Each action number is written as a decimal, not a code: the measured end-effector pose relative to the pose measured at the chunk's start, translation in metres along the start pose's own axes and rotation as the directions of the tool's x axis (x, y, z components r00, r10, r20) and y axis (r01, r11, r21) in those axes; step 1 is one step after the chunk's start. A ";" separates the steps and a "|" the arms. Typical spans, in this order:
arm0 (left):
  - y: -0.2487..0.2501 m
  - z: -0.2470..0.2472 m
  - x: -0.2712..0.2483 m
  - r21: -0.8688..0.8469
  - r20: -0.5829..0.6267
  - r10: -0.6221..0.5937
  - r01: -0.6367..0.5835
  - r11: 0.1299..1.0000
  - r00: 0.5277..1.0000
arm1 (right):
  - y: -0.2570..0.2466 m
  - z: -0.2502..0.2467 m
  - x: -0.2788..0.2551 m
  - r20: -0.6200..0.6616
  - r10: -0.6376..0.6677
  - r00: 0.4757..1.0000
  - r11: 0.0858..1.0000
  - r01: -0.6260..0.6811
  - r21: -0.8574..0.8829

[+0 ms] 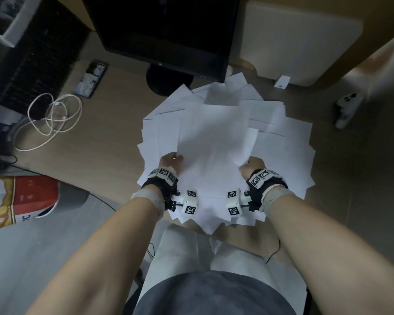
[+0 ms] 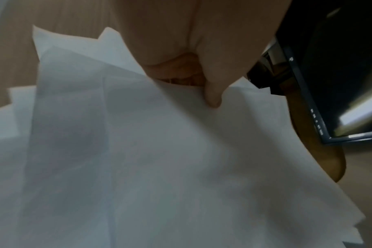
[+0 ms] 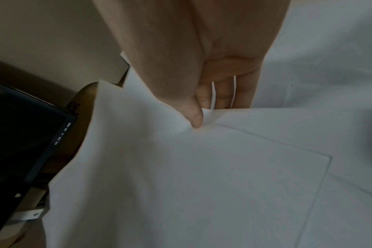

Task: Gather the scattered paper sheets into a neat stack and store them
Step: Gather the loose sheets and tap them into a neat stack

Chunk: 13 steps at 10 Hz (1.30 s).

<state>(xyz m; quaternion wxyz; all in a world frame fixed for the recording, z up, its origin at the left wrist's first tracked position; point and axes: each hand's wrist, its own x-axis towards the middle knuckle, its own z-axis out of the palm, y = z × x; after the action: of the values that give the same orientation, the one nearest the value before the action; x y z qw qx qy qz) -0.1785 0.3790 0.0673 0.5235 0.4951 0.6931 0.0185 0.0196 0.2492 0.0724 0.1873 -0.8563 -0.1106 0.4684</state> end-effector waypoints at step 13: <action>0.043 -0.042 0.076 0.594 0.409 -0.182 -0.109 0.797 0.894 | -0.038 0.068 -0.001 -0.096 0.280 0.955 0.942 -0.254 0.218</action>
<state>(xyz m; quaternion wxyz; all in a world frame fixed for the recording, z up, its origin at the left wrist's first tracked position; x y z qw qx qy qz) -0.1785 0.4753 0.0558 0.4834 0.6123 0.5332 -0.3272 -0.0388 0.2973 0.0561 0.2150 -0.8674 0.0671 0.4437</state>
